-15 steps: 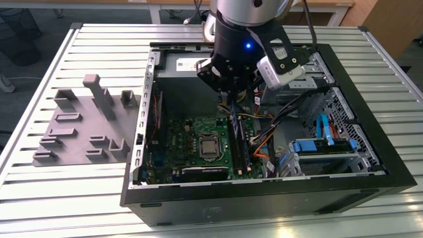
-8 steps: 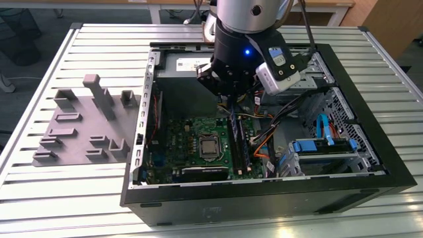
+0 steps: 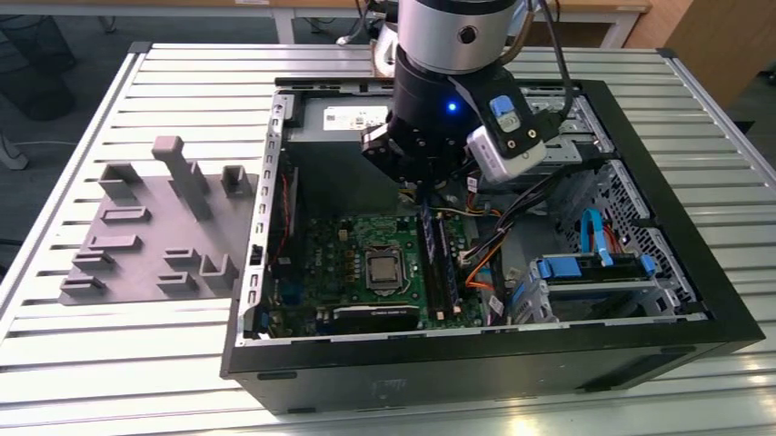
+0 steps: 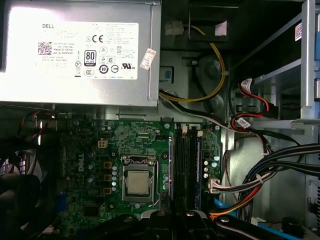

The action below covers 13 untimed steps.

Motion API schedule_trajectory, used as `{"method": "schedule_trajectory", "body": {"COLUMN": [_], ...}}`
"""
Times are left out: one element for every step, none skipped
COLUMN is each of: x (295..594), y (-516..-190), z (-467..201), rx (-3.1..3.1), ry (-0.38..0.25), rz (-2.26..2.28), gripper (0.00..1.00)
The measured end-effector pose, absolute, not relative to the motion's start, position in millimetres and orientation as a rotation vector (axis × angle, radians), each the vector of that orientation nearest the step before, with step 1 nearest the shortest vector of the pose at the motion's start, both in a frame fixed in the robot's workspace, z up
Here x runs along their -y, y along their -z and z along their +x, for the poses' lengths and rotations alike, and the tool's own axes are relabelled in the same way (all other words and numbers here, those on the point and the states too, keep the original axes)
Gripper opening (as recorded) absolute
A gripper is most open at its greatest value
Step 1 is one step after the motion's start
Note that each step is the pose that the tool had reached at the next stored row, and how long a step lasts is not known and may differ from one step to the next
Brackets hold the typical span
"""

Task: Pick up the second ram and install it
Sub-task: 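Insert the second ram into the second slot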

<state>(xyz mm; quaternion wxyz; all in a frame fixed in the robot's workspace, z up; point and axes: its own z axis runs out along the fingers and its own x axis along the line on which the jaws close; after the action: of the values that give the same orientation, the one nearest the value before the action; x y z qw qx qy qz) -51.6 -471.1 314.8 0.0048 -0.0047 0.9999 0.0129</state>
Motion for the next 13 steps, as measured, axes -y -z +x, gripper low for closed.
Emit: {"method": "schedule_trajectory", "body": {"x": [471.1, 471.1, 471.1, 471.1, 471.1, 471.1, 471.0, 471.0, 471.1, 471.1, 471.1, 471.1, 471.1], "y": [-314.8, -314.7, -314.6, -314.6, -314.6, -314.6, -314.3, -313.7, -313.0, -312.0, -310.8, -309.5, -308.2], "z": [-51.6, -51.6, -51.6, -51.6, -51.6, -51.4, -50.9, -50.4, -49.8, -48.9, -48.0, -47.1, -46.2], "rx": [-3.132, -3.132, -3.132, -3.132, -3.132, -3.132, -3.132, -3.131, -3.132, -3.132, -3.132, -3.132, -3.132], "ry": [-0.040, -0.041, -0.041, -0.041, -0.041, -0.041, -0.041, -0.041, -0.041, -0.041, -0.041, -0.041, -0.041], "rz": [-0.015, -0.015, -0.015, -0.015, -0.015, -0.015, -0.015, -0.015, -0.015, -0.015, -0.015, -0.015, -0.015], "gripper": [0.14, 0.14, 0.14, 0.14, 0.14, 0.14, 0.14, 0.14, 0.14, 0.14, 0.14, 0.14, 0.14]}}
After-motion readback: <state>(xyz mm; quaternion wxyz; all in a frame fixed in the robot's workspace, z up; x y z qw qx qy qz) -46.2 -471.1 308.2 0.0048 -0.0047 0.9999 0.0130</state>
